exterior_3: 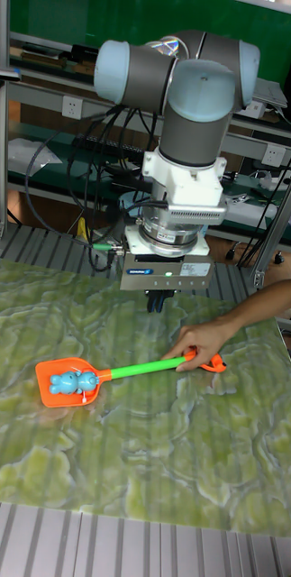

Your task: Grasp the moving object

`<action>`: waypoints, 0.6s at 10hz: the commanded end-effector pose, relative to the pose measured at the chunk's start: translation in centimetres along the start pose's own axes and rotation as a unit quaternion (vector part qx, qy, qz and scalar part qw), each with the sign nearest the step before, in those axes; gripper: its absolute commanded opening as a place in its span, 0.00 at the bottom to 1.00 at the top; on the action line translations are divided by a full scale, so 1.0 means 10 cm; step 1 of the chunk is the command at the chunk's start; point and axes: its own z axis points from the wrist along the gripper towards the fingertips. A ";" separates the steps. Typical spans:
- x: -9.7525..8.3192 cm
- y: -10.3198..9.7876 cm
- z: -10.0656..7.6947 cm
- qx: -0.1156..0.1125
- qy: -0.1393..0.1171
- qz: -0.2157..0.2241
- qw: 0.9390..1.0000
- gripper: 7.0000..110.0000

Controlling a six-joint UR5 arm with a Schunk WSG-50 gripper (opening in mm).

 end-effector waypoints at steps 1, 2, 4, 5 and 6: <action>0.21 0.14 -0.03 -0.030 0.040 -0.045 0.998 0.00; 0.30 0.00 -0.04 -0.005 0.059 -0.059 0.996 0.00; 0.17 -0.28 0.00 0.033 0.056 -0.099 0.993 0.00; 0.08 -0.22 0.07 0.005 0.056 -0.106 0.993 0.00; -0.04 -0.22 0.13 -0.012 0.046 -0.127 0.991 0.00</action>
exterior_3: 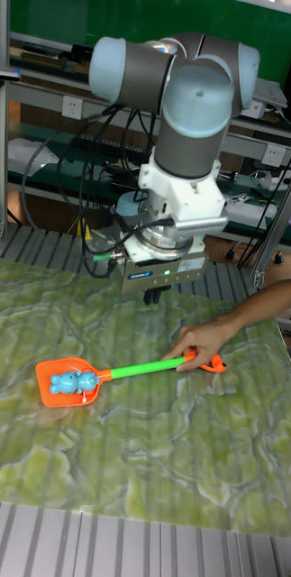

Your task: Grasp the moving object

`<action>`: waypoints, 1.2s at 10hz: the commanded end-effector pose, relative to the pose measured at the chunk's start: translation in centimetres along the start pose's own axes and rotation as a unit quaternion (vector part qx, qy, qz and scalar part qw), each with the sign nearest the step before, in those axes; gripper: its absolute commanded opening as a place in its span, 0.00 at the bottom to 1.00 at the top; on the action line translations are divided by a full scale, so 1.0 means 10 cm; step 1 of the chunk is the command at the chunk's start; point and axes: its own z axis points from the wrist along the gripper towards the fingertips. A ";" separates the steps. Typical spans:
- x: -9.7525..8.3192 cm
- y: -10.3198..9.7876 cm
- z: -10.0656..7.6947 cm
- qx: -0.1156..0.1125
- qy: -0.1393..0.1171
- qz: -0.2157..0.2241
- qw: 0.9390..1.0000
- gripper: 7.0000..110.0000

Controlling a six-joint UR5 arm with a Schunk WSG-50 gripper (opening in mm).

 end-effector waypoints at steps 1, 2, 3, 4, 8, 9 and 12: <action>-0.24 -0.14 0.07 -0.023 -0.011 -0.069 0.997 0.00; -0.34 -0.34 0.05 -0.009 -0.013 -0.115 0.993 0.00; -0.41 -0.55 0.07 -0.002 -0.009 -0.169 0.986 0.00; -0.45 -0.73 0.11 0.002 -0.008 -0.206 0.978 0.00; -0.43 -1.65 0.31 0.080 0.031 -0.301 0.950 0.15; -0.47 -1.71 0.40 0.084 0.026 -0.321 0.943 0.36; -0.49 -1.47 0.77 0.028 0.009 -0.366 0.930 0.36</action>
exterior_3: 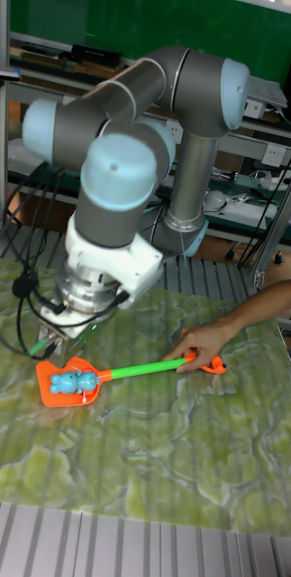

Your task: Grasp the moving object

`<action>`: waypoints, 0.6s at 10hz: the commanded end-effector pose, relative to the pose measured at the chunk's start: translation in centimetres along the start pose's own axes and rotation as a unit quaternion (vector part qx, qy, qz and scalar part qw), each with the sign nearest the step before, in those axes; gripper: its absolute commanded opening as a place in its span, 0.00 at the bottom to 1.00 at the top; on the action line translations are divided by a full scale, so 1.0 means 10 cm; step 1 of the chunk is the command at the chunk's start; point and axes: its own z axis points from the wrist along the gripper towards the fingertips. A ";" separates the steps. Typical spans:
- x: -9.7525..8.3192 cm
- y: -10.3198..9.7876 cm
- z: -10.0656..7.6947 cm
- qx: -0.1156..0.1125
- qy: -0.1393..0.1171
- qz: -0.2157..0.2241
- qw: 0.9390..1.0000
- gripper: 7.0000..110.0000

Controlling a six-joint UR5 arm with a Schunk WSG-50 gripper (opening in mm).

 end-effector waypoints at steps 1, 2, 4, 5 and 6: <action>-0.11 0.02 0.18 -0.015 -0.015 -0.055 0.998 0.36; -0.16 -0.02 0.13 -0.006 -0.004 -0.079 0.997 0.36; -0.25 0.27 0.20 -0.029 -0.005 -0.088 0.996 0.36; -0.23 0.29 0.25 -0.016 -0.004 -0.086 0.996 0.36; -0.21 0.34 0.25 -0.009 -0.007 -0.083 0.997 0.36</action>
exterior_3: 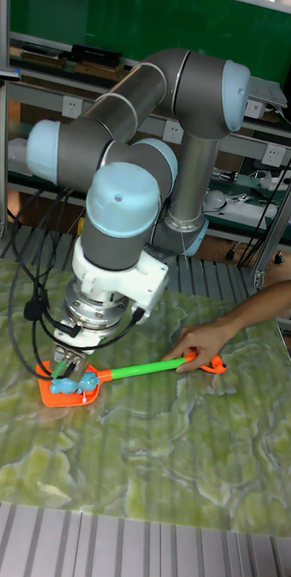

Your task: Grasp the moving object

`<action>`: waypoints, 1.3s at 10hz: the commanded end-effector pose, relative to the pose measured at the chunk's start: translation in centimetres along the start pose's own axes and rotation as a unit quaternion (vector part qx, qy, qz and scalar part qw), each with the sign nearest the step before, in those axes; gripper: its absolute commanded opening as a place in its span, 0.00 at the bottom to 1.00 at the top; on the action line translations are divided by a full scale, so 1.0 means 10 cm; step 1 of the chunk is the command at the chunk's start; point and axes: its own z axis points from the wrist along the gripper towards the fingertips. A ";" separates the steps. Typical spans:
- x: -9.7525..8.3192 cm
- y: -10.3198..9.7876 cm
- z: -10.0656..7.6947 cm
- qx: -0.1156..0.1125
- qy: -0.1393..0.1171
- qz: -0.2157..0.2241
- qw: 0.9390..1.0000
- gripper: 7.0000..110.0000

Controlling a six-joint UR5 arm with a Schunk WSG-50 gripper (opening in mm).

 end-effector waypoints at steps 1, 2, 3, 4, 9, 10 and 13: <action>0.01 0.11 -0.01 0.030 -0.002 0.002 1.000 0.36; 0.04 0.07 -0.08 0.051 -0.002 0.001 0.999 0.36; -0.02 0.07 -0.11 0.060 -0.019 -0.019 0.998 0.36; -0.09 0.22 -0.10 0.048 -0.048 -0.014 0.998 0.36; 0.17 -0.09 0.03 0.082 -0.020 -0.011 0.996 0.36; 0.12 -0.21 0.04 0.091 -0.019 -0.019 0.996 0.36; -0.12 0.05 -0.16 0.048 -0.001 -0.014 0.999 0.36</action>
